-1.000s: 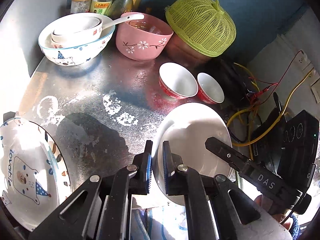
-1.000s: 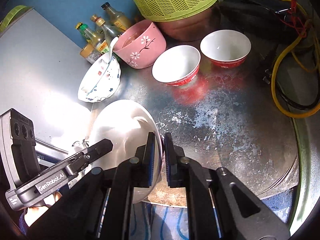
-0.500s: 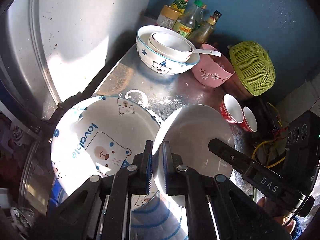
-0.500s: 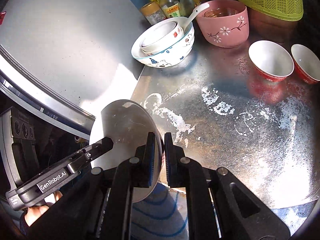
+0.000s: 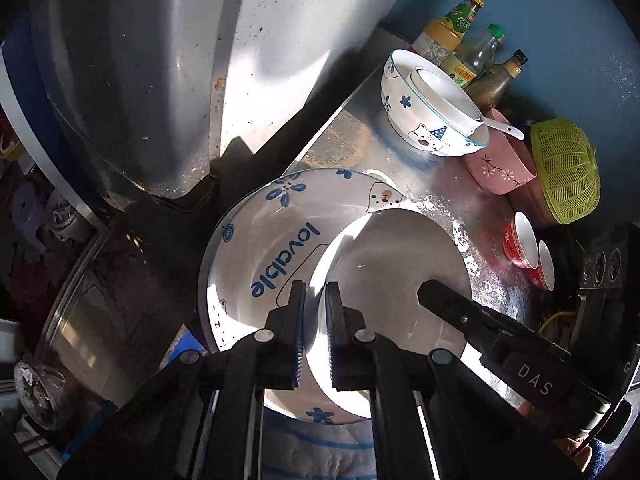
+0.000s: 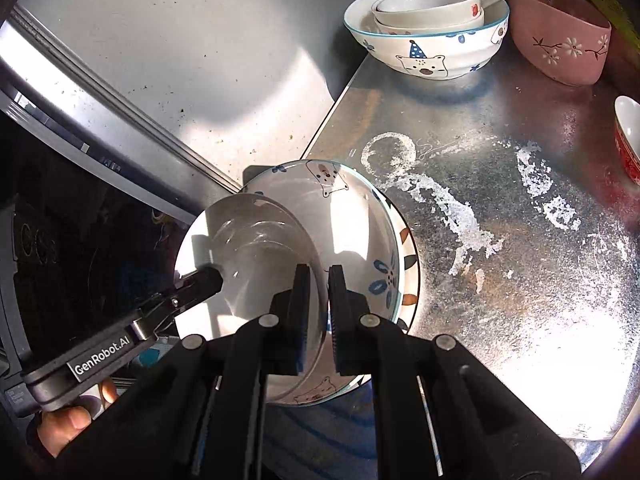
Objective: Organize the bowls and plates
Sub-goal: 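Lower the bowl into the top plate and open both grippers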
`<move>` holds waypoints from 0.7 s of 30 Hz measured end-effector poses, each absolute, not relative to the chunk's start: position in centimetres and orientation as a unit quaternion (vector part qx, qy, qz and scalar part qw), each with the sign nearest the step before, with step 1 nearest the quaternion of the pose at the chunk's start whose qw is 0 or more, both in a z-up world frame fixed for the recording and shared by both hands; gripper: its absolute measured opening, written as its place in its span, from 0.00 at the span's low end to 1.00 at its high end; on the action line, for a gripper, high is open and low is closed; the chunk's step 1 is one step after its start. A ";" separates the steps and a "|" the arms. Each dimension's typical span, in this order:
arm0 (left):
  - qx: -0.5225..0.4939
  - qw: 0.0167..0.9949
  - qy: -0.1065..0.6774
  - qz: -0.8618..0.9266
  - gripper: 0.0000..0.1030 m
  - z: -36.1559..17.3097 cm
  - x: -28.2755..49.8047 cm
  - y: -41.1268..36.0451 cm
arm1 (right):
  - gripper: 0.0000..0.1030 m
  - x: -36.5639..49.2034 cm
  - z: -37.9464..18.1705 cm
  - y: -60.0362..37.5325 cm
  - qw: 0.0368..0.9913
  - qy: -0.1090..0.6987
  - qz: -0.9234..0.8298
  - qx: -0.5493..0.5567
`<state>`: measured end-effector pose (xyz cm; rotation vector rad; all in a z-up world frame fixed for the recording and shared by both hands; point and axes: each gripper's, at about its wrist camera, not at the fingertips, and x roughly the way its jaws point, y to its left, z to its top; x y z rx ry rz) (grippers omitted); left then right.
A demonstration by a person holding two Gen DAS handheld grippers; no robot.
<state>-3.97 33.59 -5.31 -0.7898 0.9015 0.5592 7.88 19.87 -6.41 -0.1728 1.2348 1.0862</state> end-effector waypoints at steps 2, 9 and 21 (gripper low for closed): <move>-0.374 0.785 0.421 0.259 0.07 -5.8 -4.1 33.8 | 0.10 7.9 -6.7 20.2 0.676 0.551 0.483 -0.080; -0.380 0.775 0.432 0.261 0.10 -6.9 -3.9 34.1 | 0.12 8.0 -7.2 21.3 0.674 0.553 0.480 -0.093; -0.364 0.791 0.409 0.273 0.91 -4.3 -4.1 34.1 | 0.30 7.9 -5.9 20.4 0.683 0.535 0.490 -0.088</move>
